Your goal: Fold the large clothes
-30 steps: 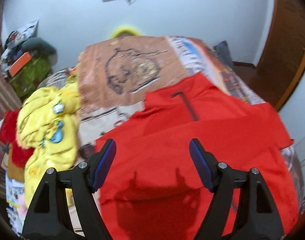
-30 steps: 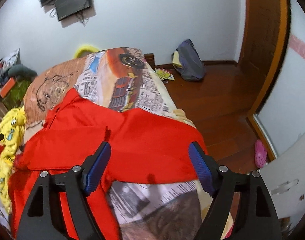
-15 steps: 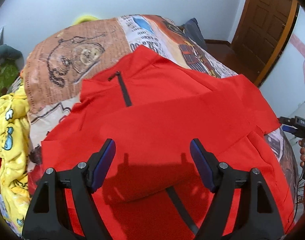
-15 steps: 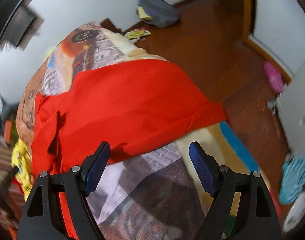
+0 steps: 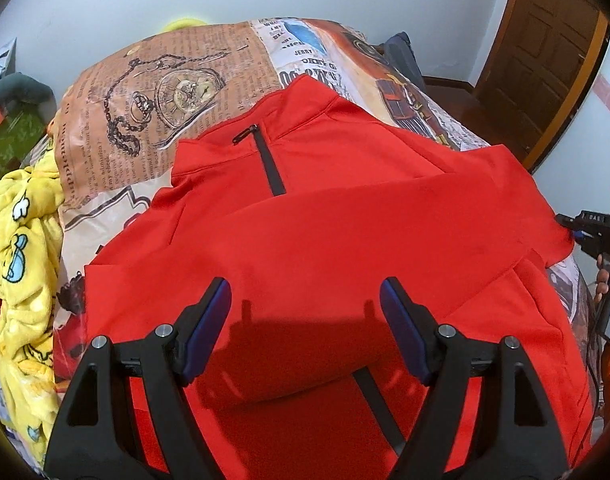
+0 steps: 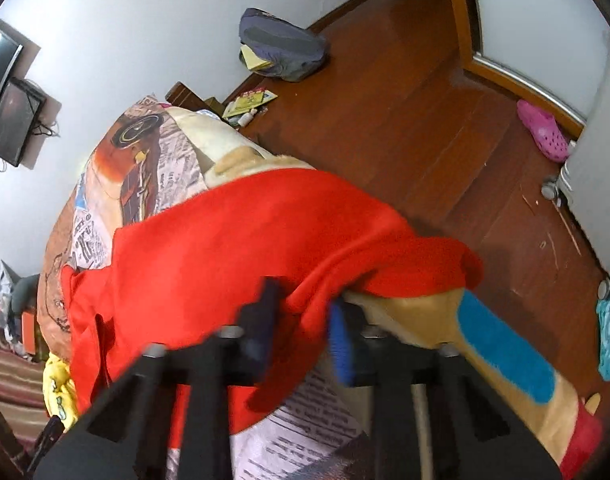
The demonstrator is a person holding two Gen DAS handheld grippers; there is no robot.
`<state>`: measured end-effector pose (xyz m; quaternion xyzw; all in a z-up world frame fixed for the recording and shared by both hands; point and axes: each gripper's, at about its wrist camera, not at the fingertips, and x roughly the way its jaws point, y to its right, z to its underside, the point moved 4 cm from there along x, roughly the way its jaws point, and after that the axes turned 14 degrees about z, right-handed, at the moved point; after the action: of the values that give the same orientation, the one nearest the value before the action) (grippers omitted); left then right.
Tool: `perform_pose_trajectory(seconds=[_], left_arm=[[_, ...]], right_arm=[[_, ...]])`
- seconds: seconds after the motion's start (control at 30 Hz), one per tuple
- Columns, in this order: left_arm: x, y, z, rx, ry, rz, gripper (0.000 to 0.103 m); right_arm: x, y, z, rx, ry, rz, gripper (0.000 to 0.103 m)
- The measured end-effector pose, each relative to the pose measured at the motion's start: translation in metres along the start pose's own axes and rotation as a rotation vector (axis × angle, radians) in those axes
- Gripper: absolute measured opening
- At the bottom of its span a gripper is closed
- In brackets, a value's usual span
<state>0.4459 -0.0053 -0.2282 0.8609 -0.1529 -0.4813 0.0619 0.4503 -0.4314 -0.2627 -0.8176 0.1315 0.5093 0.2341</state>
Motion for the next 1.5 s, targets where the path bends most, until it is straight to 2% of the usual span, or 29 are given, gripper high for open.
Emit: perform_pose_trajectory(seconds=[0.2, 0.4, 0.5, 0.7, 0.87, 1.03, 1.13, 1.27, 1.3, 1.4, 1.5], left_arm=[[-0.018, 0.006, 0.001, 0.044, 0.033, -0.019, 0.076], [-0.037, 0.011, 0.002, 0.055, 0.067, -0.011, 0.076], [-0.047, 0.011, 0.003, 0.051, 0.083, -0.002, 0.076], [-0.063, 0.005, 0.007, 0.048, 0.105, -0.002, 0.076], [-0.069, -0.003, 0.014, 0.046, 0.103, -0.019, 0.076], [-0.07, -0.012, 0.024, 0.038, 0.088, -0.03, 0.076], [-0.066, -0.015, 0.029, 0.035, 0.066, -0.031, 0.076], [-0.061, -0.012, 0.031, 0.046, 0.046, -0.04, 0.076], [-0.06, -0.01, 0.031, 0.052, 0.043, -0.042, 0.076], [-0.058, 0.001, 0.026, 0.078, 0.038, -0.036, 0.076], [-0.059, 0.019, 0.016, 0.117, 0.044, -0.026, 0.076]], right_arm=[[-0.053, -0.029, -0.011, -0.086, 0.141, -0.036, 0.01], [-0.122, -0.094, -0.01, -0.224, 0.262, -0.163, 0.01], [-0.141, -0.13, 0.006, -0.307, 0.277, -0.224, 0.01], [-0.129, -0.188, 0.053, -0.435, 0.213, -0.292, 0.01], [-0.088, -0.218, 0.094, -0.523, 0.095, -0.277, 0.01], [-0.046, -0.228, 0.129, -0.597, -0.023, -0.222, 0.01], [-0.034, -0.228, 0.145, -0.637, -0.056, -0.182, 0.01], [-0.037, -0.219, 0.155, -0.667, -0.091, -0.169, 0.014], [-0.039, -0.217, 0.155, -0.674, -0.105, -0.172, 0.019], [-0.05, -0.207, 0.154, -0.702, -0.134, -0.163, 0.049], [-0.07, -0.194, 0.148, -0.74, -0.037, -0.143, 0.051]])
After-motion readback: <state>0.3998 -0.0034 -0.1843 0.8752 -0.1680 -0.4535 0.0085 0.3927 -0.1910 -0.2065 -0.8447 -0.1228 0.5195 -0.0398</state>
